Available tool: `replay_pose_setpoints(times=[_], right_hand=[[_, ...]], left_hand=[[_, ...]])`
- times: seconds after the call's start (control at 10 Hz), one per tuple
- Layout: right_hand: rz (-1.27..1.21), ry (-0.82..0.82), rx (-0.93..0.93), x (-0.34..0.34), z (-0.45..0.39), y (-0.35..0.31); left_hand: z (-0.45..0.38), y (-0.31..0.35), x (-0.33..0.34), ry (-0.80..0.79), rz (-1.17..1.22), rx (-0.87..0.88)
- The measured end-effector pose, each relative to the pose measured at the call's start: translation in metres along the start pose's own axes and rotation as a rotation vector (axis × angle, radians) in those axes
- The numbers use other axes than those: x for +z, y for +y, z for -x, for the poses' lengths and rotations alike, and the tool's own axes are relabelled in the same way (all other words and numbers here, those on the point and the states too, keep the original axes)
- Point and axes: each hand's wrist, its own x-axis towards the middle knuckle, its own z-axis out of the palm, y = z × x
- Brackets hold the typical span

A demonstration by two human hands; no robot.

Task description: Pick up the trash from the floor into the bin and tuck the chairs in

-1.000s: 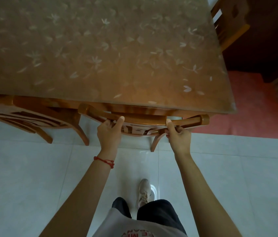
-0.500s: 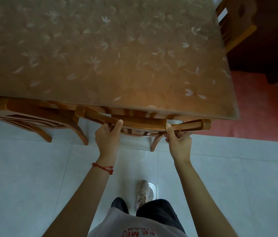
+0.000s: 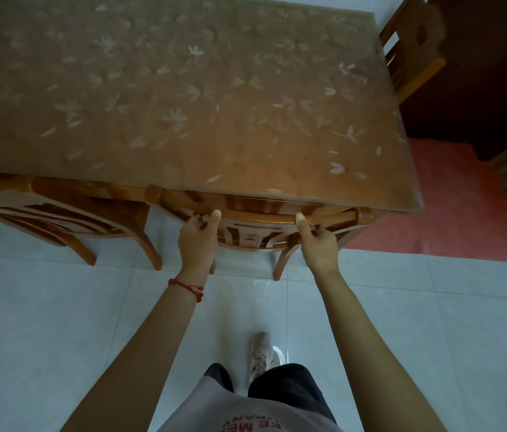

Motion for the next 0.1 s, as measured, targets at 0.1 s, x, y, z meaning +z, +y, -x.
replay_pose_setpoints(times=[0.1], right_hand=[[0.058, -0.035, -0.049, -0.0022, 0.0138, 0.0026]], left_hand=[[0.0128, -0.0028, -0.0094, -0.045, -0.098, 0.057]])
